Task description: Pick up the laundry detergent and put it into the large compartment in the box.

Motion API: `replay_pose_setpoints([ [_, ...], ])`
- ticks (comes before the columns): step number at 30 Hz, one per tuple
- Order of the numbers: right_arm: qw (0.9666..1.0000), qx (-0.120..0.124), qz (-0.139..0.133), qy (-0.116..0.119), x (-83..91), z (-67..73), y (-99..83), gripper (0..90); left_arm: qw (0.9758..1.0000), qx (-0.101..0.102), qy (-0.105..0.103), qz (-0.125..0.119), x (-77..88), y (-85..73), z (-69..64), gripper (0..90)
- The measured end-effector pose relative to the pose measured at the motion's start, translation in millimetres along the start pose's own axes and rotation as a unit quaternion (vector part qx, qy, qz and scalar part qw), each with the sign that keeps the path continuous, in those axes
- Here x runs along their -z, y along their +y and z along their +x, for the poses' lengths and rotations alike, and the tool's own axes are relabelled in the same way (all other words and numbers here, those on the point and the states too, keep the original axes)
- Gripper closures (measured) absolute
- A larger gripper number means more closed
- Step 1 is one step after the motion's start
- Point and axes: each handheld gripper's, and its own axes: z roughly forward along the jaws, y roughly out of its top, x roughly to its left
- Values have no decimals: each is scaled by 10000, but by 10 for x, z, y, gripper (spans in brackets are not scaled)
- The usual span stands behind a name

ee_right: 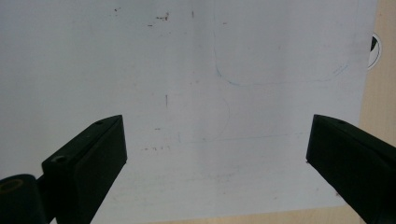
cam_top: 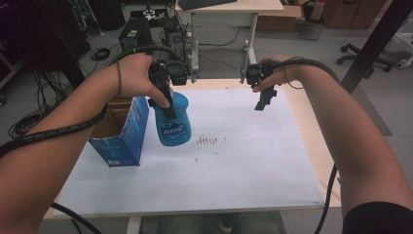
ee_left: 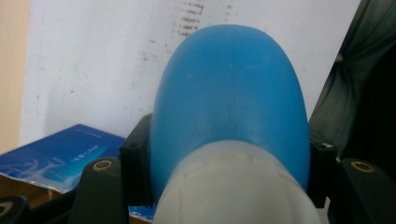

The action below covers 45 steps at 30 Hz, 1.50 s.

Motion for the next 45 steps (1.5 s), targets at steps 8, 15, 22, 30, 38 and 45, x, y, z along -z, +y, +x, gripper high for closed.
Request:
replay_pose_setpoints([
  [8,10000,64,-21,-24,25,25,35,49,9954,936,142,-132,97,-29,72,380],
  [15,9999,90,-59,-45,40,50,32,49,9907,1351,154,31,150,-27,119,380],
  [22,9999,123,-81,-55,58,63,10,49,9833,1800,233,154,257,-25,149,380],
  [30,9998,160,-108,-64,65,75,-8,49,9717,2329,257,288,391,-22,205,381],
  [38,9996,204,-194,-69,64,94,-35,49,9590,2805,300,271,548,-82,262,380],
  [45,9996,221,-178,-62,78,104,-45,49,9463,3196,430,237,740,-214,375,380],
])
